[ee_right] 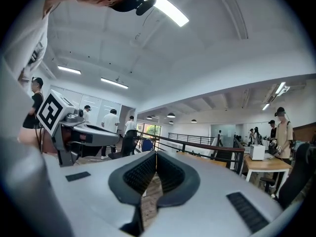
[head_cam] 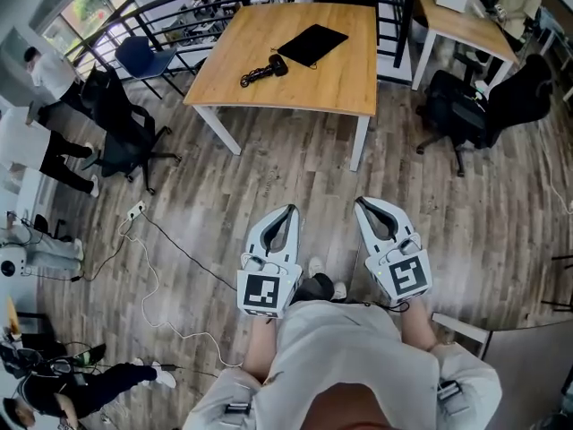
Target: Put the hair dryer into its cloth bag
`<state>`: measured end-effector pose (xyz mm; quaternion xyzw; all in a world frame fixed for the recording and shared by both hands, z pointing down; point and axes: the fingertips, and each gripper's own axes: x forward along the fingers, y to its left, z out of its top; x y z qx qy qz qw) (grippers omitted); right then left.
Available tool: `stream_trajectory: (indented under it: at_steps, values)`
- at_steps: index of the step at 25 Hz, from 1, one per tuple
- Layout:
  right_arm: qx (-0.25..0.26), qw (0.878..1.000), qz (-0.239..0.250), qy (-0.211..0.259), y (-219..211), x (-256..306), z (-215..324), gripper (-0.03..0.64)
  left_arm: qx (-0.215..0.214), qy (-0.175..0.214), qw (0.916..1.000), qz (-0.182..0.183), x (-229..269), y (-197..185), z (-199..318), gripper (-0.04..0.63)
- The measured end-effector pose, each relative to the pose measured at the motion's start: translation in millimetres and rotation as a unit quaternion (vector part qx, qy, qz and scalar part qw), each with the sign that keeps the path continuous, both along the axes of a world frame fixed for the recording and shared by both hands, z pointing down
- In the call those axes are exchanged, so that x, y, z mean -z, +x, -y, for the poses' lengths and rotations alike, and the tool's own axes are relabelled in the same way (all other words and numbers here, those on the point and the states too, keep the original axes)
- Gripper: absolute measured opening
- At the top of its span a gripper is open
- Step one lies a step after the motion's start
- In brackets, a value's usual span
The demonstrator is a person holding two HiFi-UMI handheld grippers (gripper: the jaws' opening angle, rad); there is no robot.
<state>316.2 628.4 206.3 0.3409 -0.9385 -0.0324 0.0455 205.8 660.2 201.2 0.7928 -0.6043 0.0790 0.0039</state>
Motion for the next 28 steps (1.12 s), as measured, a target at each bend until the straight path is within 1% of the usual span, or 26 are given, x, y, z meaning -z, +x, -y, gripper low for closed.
stream_trajectory:
  at_steps: [6,17,23,28]
  values:
    - [-0.015,1.0,-0.011,0.003,-17.2,-2.7,36.0,0.021,-0.016,0.002,0.9999,-0.002,-3.2,-17.0,39.4,0.02]
    - [-0.033,0.999,-0.024,0.006,-65.1,-2.2,91.0,0.021,-0.027,0.001,0.9996,-0.008,-3.2,-67.4,98.6,0.02]
    - [-0.04,0.999,-0.025,0.004,-82.8,-6.6,112.6,0.021,-0.039,-0.004,0.9992,-0.01,-9.4,-80.9,124.3,0.02]
    - [-0.041,0.999,-0.03,-0.009,-91.8,-9.3,132.7,0.021,-0.038,-0.009,0.9992,-0.01,-9.0,-90.9,144.6,0.02]
